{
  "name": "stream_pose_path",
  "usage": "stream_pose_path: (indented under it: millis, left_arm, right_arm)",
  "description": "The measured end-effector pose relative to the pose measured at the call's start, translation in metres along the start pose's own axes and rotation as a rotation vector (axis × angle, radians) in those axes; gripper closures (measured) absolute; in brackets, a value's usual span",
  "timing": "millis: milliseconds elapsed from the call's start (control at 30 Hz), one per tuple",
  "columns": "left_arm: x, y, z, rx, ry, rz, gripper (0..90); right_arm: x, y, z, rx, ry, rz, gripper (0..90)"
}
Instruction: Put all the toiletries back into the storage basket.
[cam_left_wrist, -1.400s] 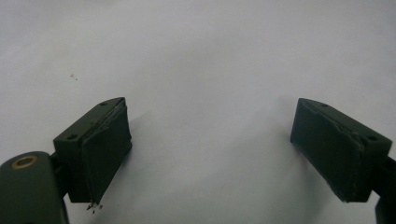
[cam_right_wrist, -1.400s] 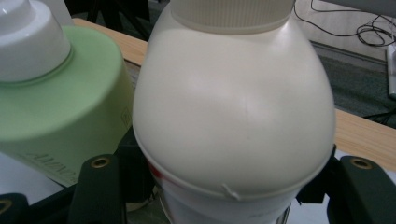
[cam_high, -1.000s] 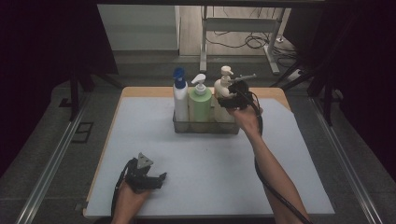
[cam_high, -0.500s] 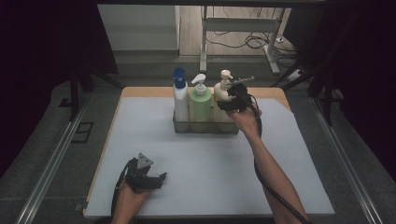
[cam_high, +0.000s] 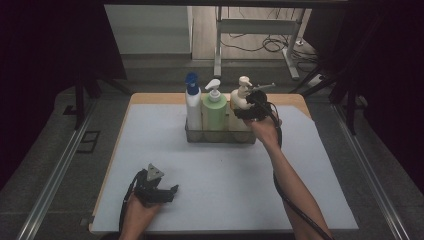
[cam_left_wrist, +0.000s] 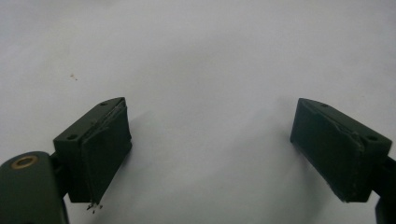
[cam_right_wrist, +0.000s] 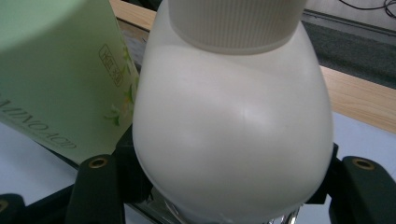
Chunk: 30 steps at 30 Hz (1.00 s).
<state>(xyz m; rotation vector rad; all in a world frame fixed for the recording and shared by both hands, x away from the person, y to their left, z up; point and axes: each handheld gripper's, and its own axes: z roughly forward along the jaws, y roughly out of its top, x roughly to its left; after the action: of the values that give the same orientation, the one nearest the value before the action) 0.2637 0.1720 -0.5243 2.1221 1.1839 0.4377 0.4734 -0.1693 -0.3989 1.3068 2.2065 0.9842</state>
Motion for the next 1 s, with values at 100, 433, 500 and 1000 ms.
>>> stream_pose_path:
  millis: [100, 433, 500, 1000]
  left_arm:
    - [0.000, 0.000, 0.000, 0.000, 0.000, 0.001, 11.8]
    - [0.000, 0.000, 0.000, 0.000, 0.001, -0.001, 11.8]
    - [0.000, 0.000, 0.000, 0.000, 0.000, 0.001, 11.8]
    - [0.000, 0.000, 0.000, 0.000, 0.002, 0.001, 11.8]
  right_arm:
    - [-0.001, -0.001, 0.000, 0.000, 0.009, -0.009, 35.4]
    - [-0.006, -0.009, -0.004, -0.020, 0.033, -0.012, 33.1]
    - [-0.006, -0.010, -0.006, -0.025, 0.036, -0.014, 33.1]
    - [-0.011, -0.022, -0.029, -0.045, 0.055, -0.043, 36.0]
